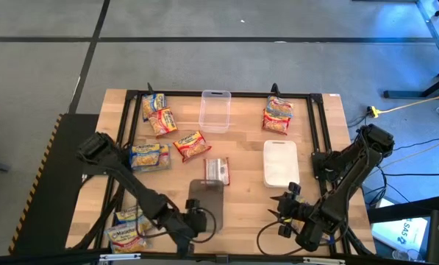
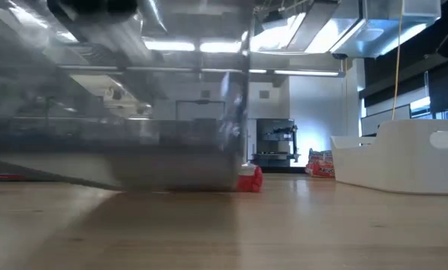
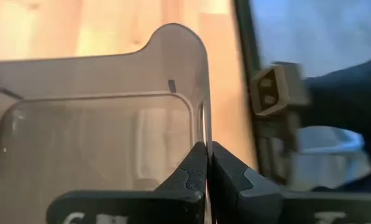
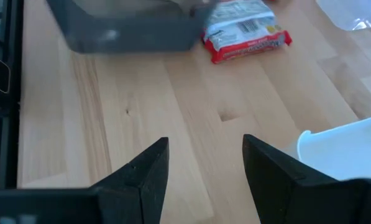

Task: Sort Maruchan noodles
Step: Remove the red noodle pack from the gray bin

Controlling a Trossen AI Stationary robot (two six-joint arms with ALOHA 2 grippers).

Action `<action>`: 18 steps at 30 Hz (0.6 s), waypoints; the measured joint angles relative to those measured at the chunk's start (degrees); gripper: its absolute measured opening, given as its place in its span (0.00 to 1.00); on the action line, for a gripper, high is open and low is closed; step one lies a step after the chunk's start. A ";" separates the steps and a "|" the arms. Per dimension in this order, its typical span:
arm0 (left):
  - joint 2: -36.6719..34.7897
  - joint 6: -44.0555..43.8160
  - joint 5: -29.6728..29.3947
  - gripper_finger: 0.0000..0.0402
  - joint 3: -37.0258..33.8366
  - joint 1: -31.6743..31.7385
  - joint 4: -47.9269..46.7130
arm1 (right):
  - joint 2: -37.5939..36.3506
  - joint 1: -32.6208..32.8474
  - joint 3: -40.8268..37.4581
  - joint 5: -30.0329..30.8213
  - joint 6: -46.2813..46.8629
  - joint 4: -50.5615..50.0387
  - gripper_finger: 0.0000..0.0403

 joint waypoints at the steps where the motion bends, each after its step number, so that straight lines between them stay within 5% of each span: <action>1: 0.57 0.12 -0.57 0.00 0.00 0.42 -0.24 | 0.00 0.00 0.00 0.34 -0.04 0.20 0.44; 10: 3.80 4.59 -0.09 0.01 0.00 3.25 -0.30 | 0.00 0.00 0.00 0.33 -0.08 1.24 0.44; 18: 4.25 5.60 0.30 0.16 0.00 3.43 -0.28 | 0.99 -0.98 -0.02 1.38 -0.25 3.06 0.44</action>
